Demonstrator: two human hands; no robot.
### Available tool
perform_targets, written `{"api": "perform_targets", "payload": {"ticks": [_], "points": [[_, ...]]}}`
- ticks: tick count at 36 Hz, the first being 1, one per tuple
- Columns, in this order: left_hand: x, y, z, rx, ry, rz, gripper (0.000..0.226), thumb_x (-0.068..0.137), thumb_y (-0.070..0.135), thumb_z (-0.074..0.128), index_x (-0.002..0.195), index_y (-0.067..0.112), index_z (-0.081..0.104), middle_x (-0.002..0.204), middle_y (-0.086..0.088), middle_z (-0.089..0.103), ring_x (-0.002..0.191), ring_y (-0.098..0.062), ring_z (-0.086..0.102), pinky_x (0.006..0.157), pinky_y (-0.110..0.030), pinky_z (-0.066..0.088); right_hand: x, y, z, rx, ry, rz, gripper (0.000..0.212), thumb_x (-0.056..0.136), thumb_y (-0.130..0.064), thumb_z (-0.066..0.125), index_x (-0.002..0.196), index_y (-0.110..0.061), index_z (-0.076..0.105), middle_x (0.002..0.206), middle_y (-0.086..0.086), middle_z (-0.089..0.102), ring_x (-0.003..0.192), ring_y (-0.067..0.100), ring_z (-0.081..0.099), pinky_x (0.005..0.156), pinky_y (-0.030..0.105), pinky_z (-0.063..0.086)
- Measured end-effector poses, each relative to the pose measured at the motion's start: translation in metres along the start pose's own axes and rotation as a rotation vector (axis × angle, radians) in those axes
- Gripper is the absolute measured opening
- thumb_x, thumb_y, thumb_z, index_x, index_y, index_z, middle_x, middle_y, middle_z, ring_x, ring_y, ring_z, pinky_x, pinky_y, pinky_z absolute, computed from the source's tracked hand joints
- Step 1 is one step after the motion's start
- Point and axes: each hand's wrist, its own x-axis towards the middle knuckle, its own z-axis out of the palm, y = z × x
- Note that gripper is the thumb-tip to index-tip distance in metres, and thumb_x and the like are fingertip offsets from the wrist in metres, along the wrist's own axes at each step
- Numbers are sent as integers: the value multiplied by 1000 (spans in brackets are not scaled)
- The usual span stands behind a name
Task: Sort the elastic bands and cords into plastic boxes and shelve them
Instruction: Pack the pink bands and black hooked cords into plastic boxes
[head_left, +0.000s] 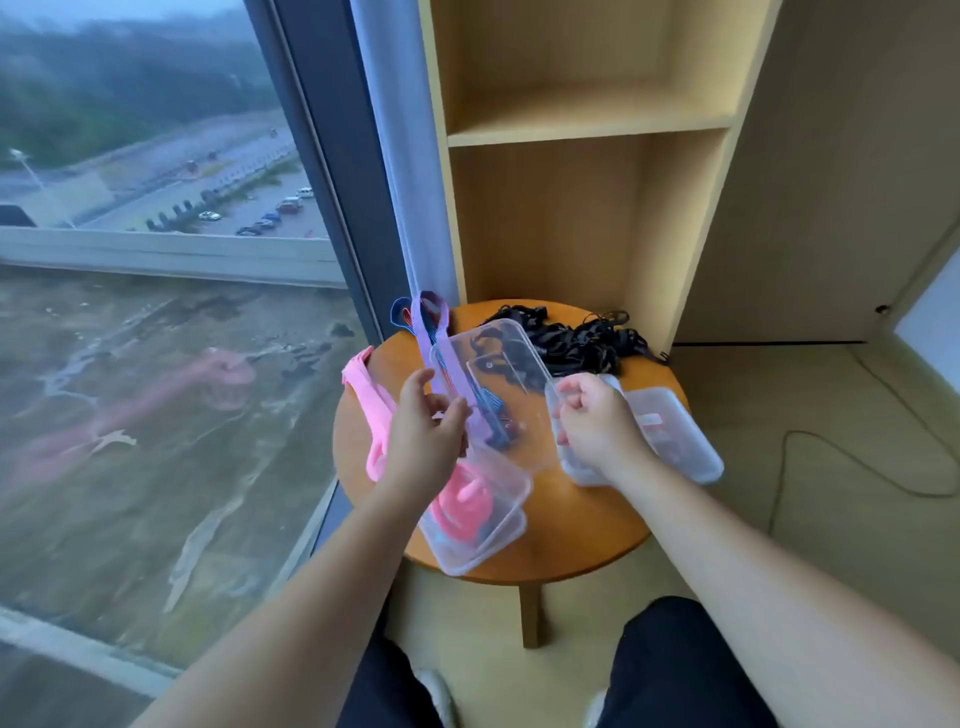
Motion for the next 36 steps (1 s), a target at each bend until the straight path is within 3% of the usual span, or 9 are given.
{"api": "perform_targets", "payload": {"ticks": [3,6,15,20,24,27,31,33,36], "points": [[-8,-17,-23,41,0,-113,49,95,8,52,141,8,33,83,-16,63,46,-18,58,54,-35,54,-7,-4,24,-113,-95,-45,18,95,-13,52,110,-14,62,75,5,60,73,25,59,72,35,51],[-19,-31,-36,69,-8,-186,53,94,5,47,143,6,27,75,-15,64,39,-13,59,41,-22,46,-8,-7,41,-245,-123,-83,26,95,-16,54,104,6,63,78,19,61,76,34,57,74,38,50],[-36,-58,-43,176,30,-283,57,89,11,47,143,10,28,89,-16,63,40,-15,61,38,-24,45,-6,-5,68,-427,-160,-54,19,92,-11,53,79,-6,66,84,10,66,85,30,59,74,35,48],[-38,-63,-42,201,29,-344,30,89,10,48,117,13,38,80,-13,60,50,-24,65,40,-28,50,0,-4,74,-418,-199,-47,19,90,-8,51,83,0,67,81,16,64,78,27,54,66,32,42],[-38,-66,-45,53,37,-388,19,90,9,50,106,13,41,81,-6,60,52,-20,66,39,-22,47,0,-4,79,-383,-263,-83,17,86,0,46,78,11,56,67,13,39,66,21,33,61,31,22],[-38,-70,-44,17,34,-344,24,87,9,51,111,8,49,81,-3,61,52,-16,67,44,-27,54,0,-1,79,-364,-290,-83,17,85,4,41,82,14,53,69,12,37,67,21,31,63,31,21],[-27,-73,-43,19,-22,-342,42,80,2,45,121,8,55,75,-9,59,61,-23,64,72,-51,60,2,4,72,-329,-306,-56,25,85,8,35,100,16,53,69,9,31,66,19,27,64,31,19],[-17,-73,-43,30,-37,-387,54,81,-4,43,133,8,49,80,-9,61,69,-26,62,79,-49,59,4,3,71,-312,-352,-18,29,82,10,35,105,15,52,69,8,30,67,21,27,65,32,18],[-5,-71,-42,36,-47,-441,63,82,-4,40,143,10,41,99,-9,60,70,-24,59,66,-35,52,7,-3,73,-268,-412,44,27,82,8,38,100,1,57,61,2,36,61,20,32,57,30,22]]}}
